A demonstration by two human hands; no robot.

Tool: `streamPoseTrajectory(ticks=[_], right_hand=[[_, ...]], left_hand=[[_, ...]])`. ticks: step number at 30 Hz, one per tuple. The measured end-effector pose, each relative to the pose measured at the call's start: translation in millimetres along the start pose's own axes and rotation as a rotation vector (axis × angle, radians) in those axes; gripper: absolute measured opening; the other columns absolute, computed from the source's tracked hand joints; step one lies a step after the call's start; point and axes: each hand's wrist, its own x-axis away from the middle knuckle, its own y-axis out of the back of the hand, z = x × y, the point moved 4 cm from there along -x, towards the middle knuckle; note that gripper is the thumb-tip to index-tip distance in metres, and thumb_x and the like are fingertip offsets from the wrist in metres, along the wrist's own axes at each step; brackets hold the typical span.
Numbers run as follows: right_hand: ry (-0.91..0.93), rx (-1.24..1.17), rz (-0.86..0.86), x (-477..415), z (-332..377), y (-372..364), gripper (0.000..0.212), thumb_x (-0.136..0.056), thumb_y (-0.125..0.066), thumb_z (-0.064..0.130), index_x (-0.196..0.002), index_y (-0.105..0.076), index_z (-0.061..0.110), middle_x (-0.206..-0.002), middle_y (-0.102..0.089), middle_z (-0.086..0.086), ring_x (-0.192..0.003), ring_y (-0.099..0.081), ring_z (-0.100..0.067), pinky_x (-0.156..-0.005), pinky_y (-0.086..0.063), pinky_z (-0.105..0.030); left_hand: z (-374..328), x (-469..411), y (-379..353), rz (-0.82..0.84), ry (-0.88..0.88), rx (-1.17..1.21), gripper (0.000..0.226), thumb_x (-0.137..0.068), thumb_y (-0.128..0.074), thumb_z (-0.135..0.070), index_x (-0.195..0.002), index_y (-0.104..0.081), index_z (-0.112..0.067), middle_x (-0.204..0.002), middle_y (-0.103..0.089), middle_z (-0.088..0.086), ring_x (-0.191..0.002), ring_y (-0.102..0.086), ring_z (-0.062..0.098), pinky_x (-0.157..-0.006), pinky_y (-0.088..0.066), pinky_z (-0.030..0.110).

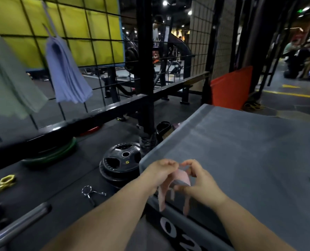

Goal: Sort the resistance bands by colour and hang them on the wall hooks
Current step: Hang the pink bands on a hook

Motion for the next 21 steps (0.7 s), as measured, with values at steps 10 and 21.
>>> streamPoseTrajectory(ticks=[10, 21], right_hand=[[0.052, -0.210, -0.155, -11.8, 65.5, -20.9, 0.049, -0.070, -0.083, 0.023, -0.080, -0.036, 0.019, -0.072, -0.037, 0.005, -0.059, -0.032, -0.006, -0.053, -0.034, -0.015], [0.252, -0.397, -0.075, -35.2, 186.4, -58.9, 0.053, -0.061, -0.082, 0.044, -0.065, -0.035, 0.021, -0.057, -0.033, 0.012, -0.057, -0.031, -0.009, -0.054, -0.030, -0.027]], left_hand=[[-6.3, 44.8, 58.9, 0.238, -0.149, 0.147, 0.055, -0.074, -0.074, -0.008, -0.122, -0.047, -0.016, -0.112, -0.056, 0.002, -0.097, -0.058, 0.007, -0.085, -0.048, 0.020], [-35.9, 104.0, 162.2, -0.039, -0.327, 0.402, 0.053, -0.058, -0.078, -0.007, -0.098, -0.045, -0.013, -0.083, -0.064, -0.001, -0.079, -0.059, 0.010, -0.076, -0.046, 0.022]])
